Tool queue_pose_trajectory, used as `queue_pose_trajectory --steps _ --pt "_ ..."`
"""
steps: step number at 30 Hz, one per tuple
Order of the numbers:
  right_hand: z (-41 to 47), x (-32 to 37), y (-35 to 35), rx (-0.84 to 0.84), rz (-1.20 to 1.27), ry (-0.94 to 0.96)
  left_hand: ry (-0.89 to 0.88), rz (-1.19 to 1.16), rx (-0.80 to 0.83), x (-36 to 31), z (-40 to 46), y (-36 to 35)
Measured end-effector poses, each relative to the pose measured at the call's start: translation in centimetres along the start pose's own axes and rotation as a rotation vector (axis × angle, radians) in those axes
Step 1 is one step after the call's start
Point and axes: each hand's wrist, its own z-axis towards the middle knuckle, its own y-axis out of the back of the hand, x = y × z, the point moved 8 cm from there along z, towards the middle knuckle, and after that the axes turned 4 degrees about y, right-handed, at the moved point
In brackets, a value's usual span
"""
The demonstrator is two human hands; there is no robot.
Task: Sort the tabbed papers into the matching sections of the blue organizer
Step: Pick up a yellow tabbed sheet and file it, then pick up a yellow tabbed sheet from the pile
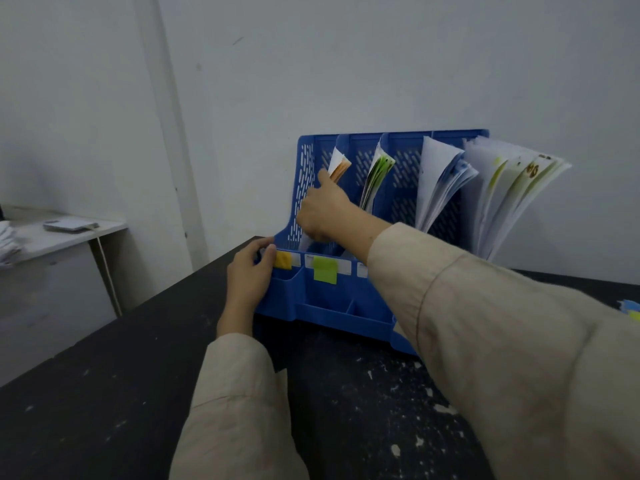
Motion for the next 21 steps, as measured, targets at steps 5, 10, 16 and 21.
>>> queue_pose_trajectory --steps 5,10,16,21 --pt "0.7 1.6 -0.6 0.042 0.017 0.015 -0.006 0.016 0.007 -0.2 -0.1 0.0" --pt "0.8 1.0 0.4 -0.072 -0.011 0.025 -0.033 0.024 0.013 -0.9 -0.2 -0.2" --pt "0.7 0.7 0.7 -0.163 -0.064 0.032 0.008 0.275 0.046 -2.1 -0.4 -1.1" --pt "0.2 1.3 0.1 -0.237 -0.085 0.075 0.051 0.479 0.132 -2.4 -0.9 -2.5"
